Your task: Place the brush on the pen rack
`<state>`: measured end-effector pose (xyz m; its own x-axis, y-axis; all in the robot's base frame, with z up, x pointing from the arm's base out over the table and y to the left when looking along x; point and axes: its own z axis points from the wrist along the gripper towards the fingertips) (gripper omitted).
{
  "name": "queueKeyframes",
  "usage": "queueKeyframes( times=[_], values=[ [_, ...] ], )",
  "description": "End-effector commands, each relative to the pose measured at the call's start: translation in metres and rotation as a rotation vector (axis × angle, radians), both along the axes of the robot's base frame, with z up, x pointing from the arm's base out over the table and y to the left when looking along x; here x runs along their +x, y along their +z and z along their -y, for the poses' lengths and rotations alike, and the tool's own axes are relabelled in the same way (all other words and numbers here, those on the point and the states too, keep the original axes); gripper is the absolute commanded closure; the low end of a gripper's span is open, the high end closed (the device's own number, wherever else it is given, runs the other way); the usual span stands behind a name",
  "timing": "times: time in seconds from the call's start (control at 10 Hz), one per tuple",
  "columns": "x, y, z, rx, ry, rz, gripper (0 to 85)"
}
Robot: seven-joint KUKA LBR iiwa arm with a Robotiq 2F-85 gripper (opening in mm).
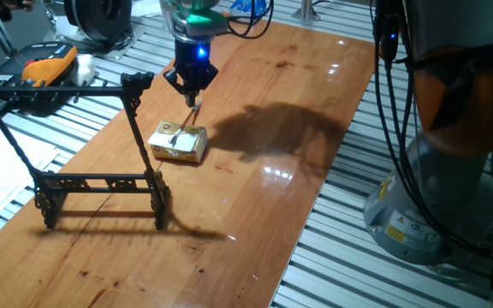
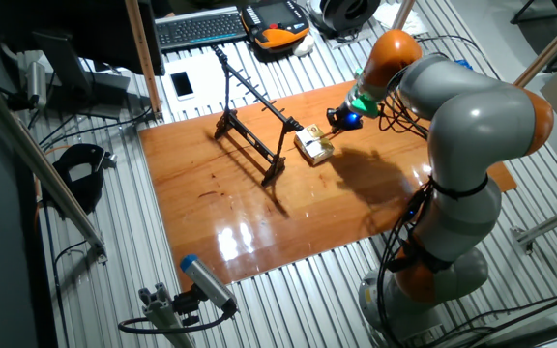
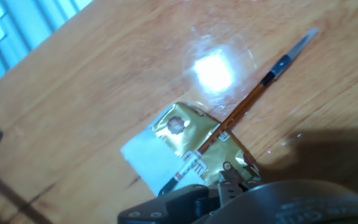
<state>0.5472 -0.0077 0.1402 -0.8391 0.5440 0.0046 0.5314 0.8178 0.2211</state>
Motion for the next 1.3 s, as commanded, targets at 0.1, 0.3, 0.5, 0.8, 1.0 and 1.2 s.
queueKeyframes(
  times=[0.1, 0.3, 0.5, 0.8, 1.0, 1.2],
  values=[
    [-0.0004, -0.005, 0.002, 0.045, -0.049, 0.003, 85.0],
    [-0.0006, -0.007, 0.003, 0.030, -0.046, -0.019, 85.0],
    [-0.0017, -0.011, 0.005, -0.018, -0.012, -0.101, 85.0],
    [-0.0039, -0.019, 0.010, -0.017, -0.002, -0.121, 85.0],
    [-0.0056, -0.020, 0.012, -0.010, -0.022, -0.113, 85.0],
    [-0.0074, -0.024, 0.015, 0.020, -0.061, -0.102, 85.0]
  ],
)
